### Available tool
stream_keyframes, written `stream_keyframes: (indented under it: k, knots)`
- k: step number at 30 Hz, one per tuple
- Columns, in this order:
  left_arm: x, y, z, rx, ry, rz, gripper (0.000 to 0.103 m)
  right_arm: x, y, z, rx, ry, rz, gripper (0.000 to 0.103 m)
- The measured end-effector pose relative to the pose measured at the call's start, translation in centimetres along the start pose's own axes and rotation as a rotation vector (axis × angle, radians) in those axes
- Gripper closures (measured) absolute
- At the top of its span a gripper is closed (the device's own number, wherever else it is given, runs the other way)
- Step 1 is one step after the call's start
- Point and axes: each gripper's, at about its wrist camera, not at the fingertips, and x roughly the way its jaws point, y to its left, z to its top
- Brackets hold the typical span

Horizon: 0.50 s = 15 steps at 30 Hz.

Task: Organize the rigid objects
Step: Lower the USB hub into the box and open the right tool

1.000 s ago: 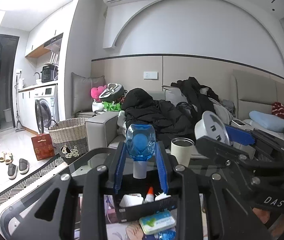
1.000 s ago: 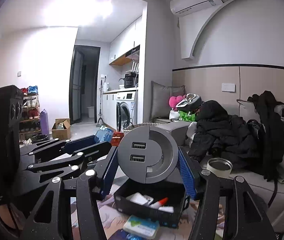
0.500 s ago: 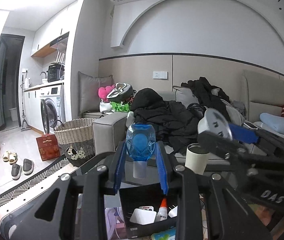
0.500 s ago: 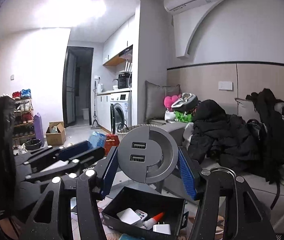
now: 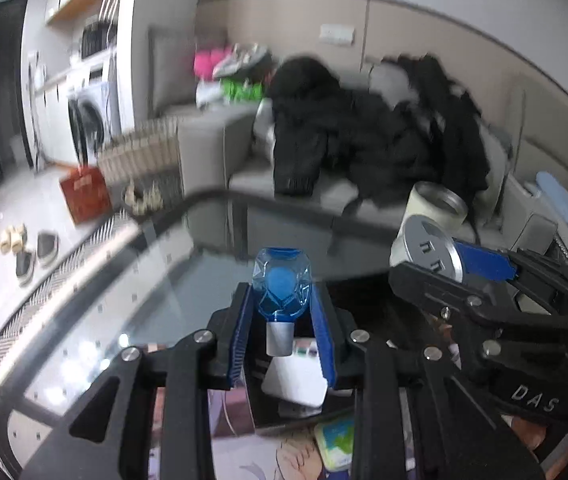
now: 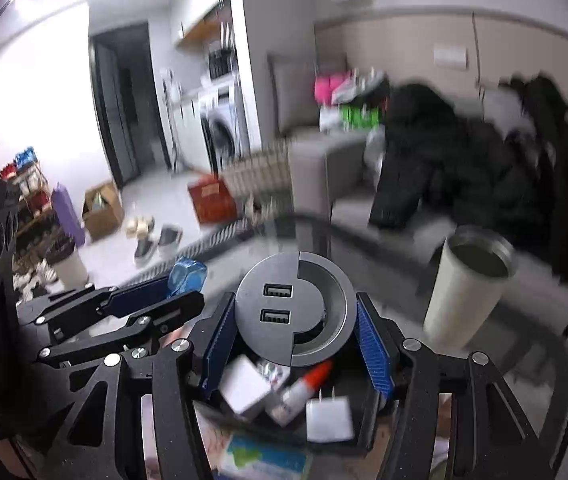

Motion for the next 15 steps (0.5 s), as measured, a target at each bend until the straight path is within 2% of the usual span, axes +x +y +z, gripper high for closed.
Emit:
stream_keyframes:
  k: [6,8,12,15]
  knots:
    - [4.0,-0.2,-1.3,0.014,0.191,-0.004,0.075,4.2,-0.7,-1.5,0.005,0.189,-0.013,0.045]
    - [4.9,-0.2,-1.7,0.013,0.230,-0.009,0.075,5.3,-1.1,-2.1,0.016,0.243,-0.002,0.045]
    - [5.1,-0.6,-1.9,0.024,0.238,-0.008,0.075,6.9,-1.8,-3.1,0.029,0.316,0.001,0.045]
    - [5.2,-0.6,-2.1,0.013,0.244,-0.014,0.075,7.4,-1.8,-3.5,0.026,0.333,0.004,0.045]
